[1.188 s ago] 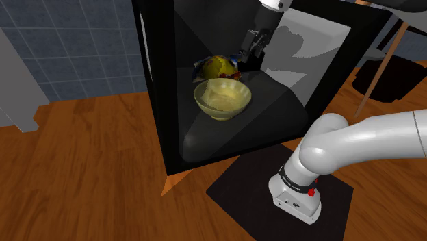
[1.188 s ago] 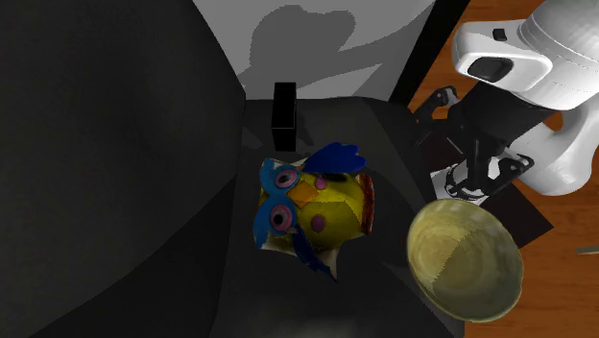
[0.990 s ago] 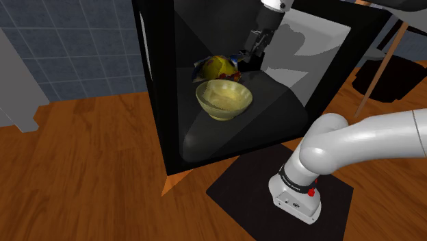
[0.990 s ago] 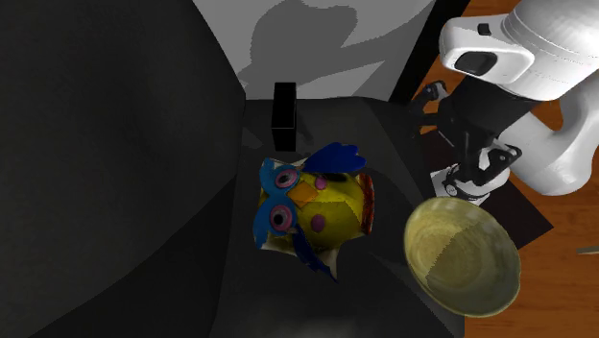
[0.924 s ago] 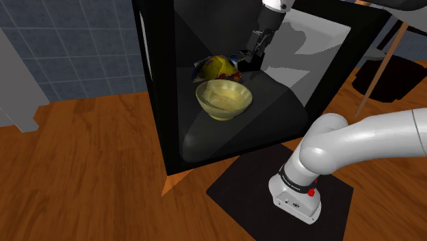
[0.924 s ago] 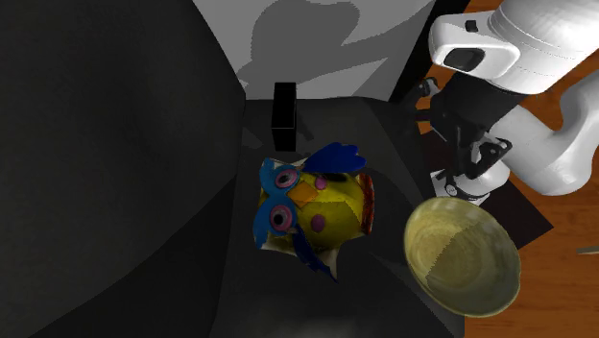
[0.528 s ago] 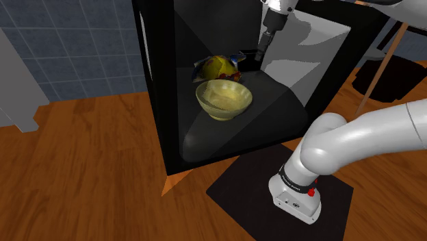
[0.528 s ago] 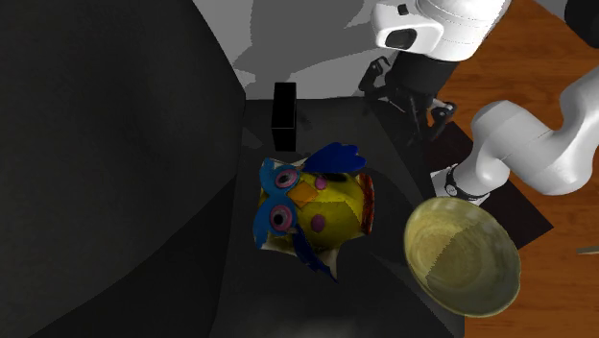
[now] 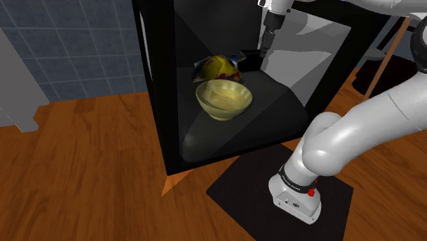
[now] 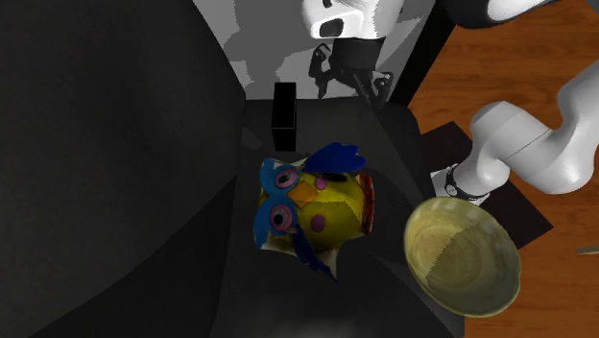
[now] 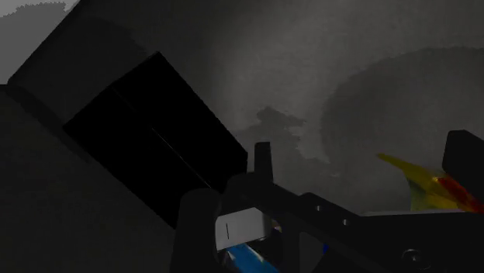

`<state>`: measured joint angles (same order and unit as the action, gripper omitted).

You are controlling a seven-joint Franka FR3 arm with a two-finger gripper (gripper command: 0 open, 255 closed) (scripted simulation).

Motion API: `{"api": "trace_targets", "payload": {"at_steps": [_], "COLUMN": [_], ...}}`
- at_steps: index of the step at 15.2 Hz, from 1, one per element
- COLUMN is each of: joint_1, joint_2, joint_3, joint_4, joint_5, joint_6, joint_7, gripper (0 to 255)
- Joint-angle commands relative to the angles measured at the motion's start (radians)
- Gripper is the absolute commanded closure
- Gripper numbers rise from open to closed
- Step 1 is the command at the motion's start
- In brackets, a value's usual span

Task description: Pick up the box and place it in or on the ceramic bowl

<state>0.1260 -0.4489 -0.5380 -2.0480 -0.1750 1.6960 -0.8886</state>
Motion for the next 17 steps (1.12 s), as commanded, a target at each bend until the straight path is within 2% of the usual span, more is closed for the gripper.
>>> {"api": "trace_targets", "payload": {"at_steps": [1,6,9,10,17], "joint_1": [0.022,0.063,0.047,0.035,0.034], "joint_2": [0.074,0.315,0.495,0.527,0.519], "joint_3": [-0.059,-0.204,-0.267,-0.27,-0.261], "joint_4": [0.058,0.244,0.38,0.405,0.304], "joint_5": [0.009,0.107,0.214,0.235,0.229], "joint_6": [0.006,0.011,-0.005,-0.01,0.085], "joint_7": [-0.119,-0.425,-0.622,-0.655,-0.651], "gripper": [0,0,0,0,0]}}
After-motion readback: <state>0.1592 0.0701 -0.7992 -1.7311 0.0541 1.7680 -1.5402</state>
